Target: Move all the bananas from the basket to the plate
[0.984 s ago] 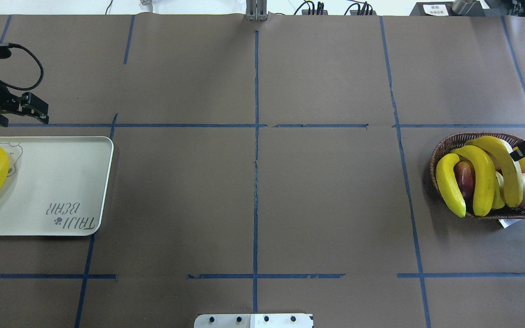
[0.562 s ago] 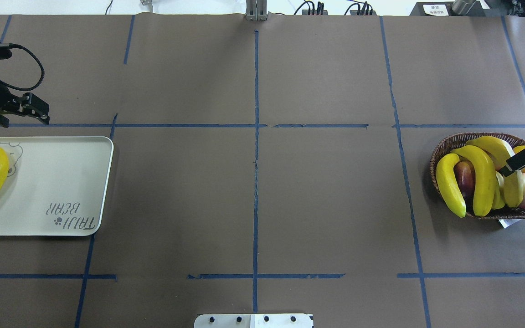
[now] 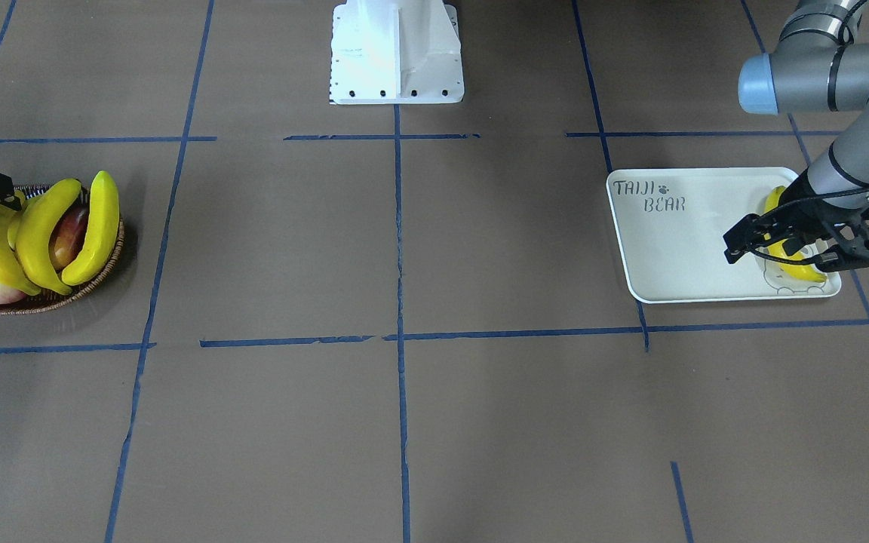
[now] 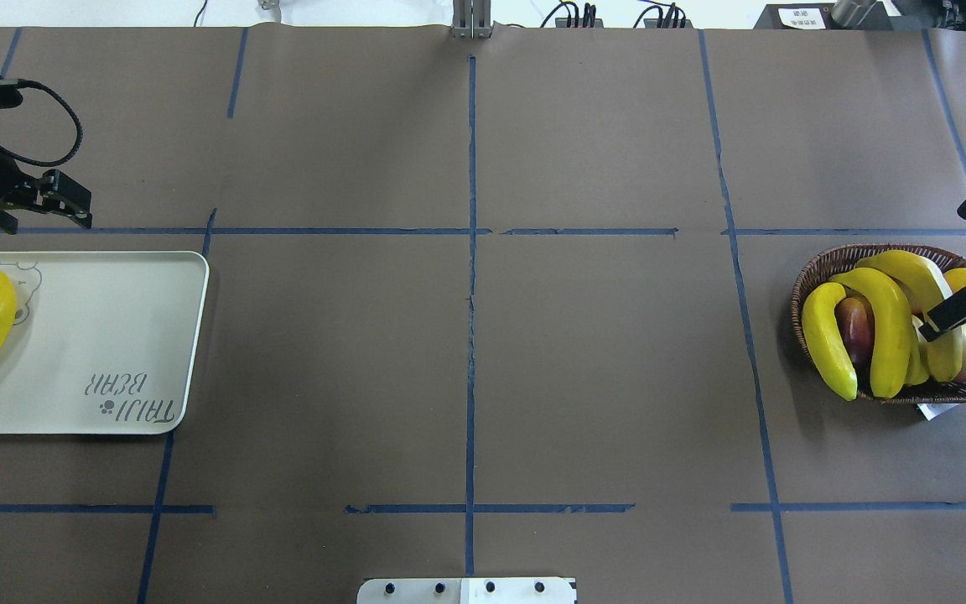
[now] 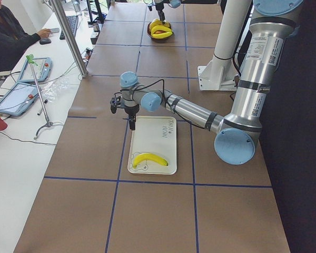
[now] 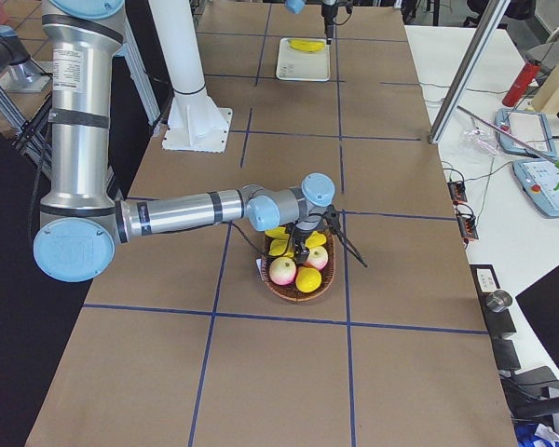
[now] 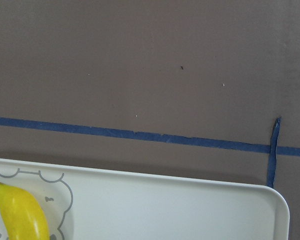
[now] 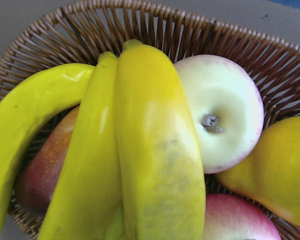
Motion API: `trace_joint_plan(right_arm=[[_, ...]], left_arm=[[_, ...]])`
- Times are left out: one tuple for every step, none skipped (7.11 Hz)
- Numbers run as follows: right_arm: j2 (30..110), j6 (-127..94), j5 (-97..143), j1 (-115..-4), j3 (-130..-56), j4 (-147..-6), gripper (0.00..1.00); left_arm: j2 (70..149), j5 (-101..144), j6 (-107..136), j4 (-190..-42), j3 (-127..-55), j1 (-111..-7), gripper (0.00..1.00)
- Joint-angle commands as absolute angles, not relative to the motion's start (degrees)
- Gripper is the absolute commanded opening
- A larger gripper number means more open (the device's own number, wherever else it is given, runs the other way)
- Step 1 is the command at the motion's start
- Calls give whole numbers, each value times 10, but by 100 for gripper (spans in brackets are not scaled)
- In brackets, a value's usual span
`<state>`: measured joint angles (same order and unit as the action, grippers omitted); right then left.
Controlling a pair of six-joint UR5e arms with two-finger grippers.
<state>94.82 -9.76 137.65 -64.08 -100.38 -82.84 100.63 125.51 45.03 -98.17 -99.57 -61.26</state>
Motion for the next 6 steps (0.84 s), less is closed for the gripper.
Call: trace_joint_plan(right_arm=[[948, -92, 1376, -637, -999, -827, 92], [948, -92, 1381, -637, -1001, -827, 88], [948, -92, 1388, -637, -1000, -827, 77], [948, -91, 1388, -637, -1001, -827, 65], [948, -87, 1388, -637, -1002, -827, 42], [948, -76, 1388, -637, -1004, -826, 22]], left_arm=[[1007, 1256, 449, -982, -995, -613, 100], [1007, 1256, 449, -982, -994, -613, 100], [1007, 1256, 447, -982, -994, -613, 100], [1007, 1256, 446, -982, -994, -613, 100], [1007, 1256, 446, -982, -993, -613, 100], [1008, 1256, 446, -982, -994, -612, 100]])
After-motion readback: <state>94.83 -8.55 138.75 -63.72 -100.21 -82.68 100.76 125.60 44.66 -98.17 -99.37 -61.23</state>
